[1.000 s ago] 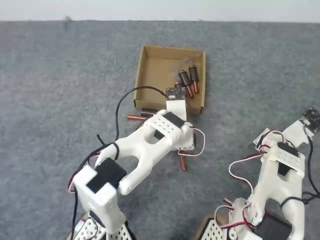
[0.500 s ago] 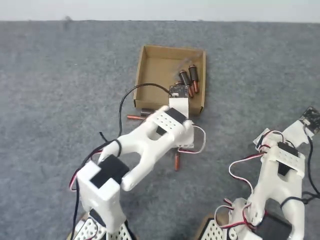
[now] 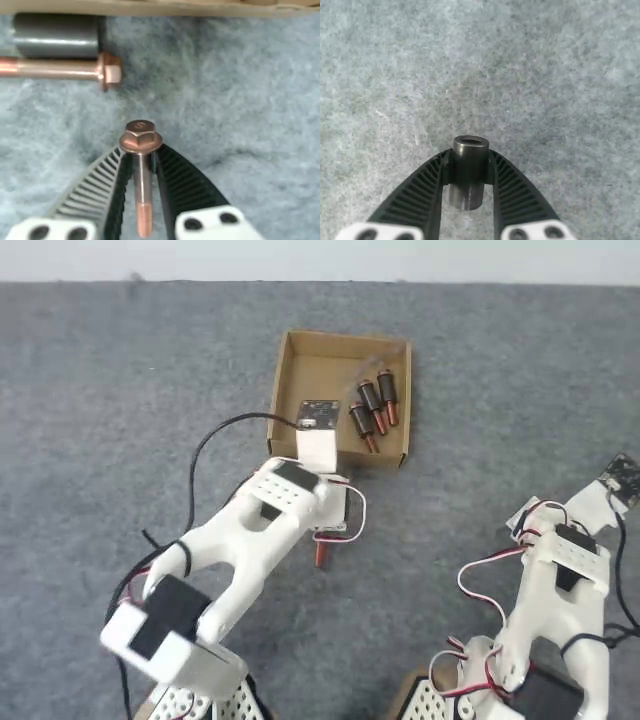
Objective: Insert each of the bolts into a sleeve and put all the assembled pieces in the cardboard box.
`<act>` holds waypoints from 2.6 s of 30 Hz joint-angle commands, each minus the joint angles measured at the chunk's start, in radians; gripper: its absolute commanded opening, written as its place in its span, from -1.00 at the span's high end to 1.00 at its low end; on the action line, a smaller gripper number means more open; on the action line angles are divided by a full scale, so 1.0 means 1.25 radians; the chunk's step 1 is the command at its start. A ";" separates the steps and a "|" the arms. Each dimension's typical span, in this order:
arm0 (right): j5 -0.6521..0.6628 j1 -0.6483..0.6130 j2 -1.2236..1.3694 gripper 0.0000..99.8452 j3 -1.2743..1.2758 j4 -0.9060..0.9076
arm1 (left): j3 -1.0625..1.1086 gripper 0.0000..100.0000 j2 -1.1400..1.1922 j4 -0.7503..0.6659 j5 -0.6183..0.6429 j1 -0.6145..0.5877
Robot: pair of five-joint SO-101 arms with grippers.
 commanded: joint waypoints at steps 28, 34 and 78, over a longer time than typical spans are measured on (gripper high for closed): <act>0.012 -0.182 -0.040 0.98 0.005 -0.403 | 0.450 0.98 -0.592 -0.021 -0.158 -0.406; 0.012 -0.247 -0.039 0.98 0.005 -0.519 | 0.557 0.98 -0.776 -0.021 -0.158 -0.423; 0.315 -0.690 0.499 0.99 -0.190 -1.357 | 0.807 0.98 -1.451 0.108 -0.157 -0.417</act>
